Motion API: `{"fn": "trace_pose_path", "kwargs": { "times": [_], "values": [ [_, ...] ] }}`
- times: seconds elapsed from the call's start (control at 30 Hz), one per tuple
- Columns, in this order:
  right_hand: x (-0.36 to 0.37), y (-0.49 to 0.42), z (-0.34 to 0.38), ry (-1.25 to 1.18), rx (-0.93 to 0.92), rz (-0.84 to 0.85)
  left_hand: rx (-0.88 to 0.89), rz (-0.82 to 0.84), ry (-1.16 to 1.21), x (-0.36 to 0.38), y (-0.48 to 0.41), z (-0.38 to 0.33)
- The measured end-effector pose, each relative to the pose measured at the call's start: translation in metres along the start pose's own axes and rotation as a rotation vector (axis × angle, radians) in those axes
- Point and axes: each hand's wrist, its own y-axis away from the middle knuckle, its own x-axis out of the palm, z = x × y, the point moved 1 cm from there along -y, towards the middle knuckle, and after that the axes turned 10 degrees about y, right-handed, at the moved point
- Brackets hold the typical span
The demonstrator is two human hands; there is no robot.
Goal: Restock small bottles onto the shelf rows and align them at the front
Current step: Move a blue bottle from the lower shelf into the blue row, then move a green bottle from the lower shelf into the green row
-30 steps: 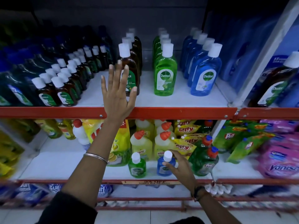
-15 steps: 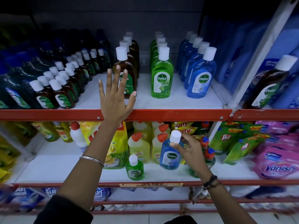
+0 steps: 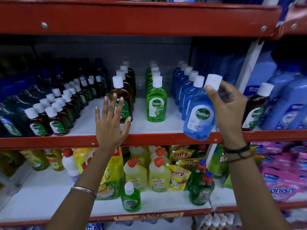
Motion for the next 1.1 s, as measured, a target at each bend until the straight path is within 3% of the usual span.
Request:
{"fn": "trace_pose_path", "kwargs": {
  "times": [0.13,0.33,0.73,0.93,1.0,1.1],
  "values": [
    [0.002,-0.027,-0.018,0.073,0.024,-0.071,-0.002,-0.004,-0.009,0.000,0.000,0.000],
    [0.013,-0.028,-0.055,0.178,0.084,-0.022,0.000,-0.004,-0.007,0.001,-0.001,0.000],
    [0.019,-0.020,-0.072,0.168,0.130,-0.011,-0.004,-0.013,0.001,0.002,-0.001,-0.001],
    [0.019,0.025,-0.053,0.254,-0.031,-0.122,0.003,-0.012,0.007,0.001,0.000,0.001],
    [0.024,0.055,-0.044,0.205,-0.082,-0.080,0.003,-0.007,0.009,0.001,-0.001,0.000],
    [0.040,0.106,-0.044,0.086,-0.054,0.112,-0.003,0.006,0.002,-0.001,0.002,0.001]
  ]
}}
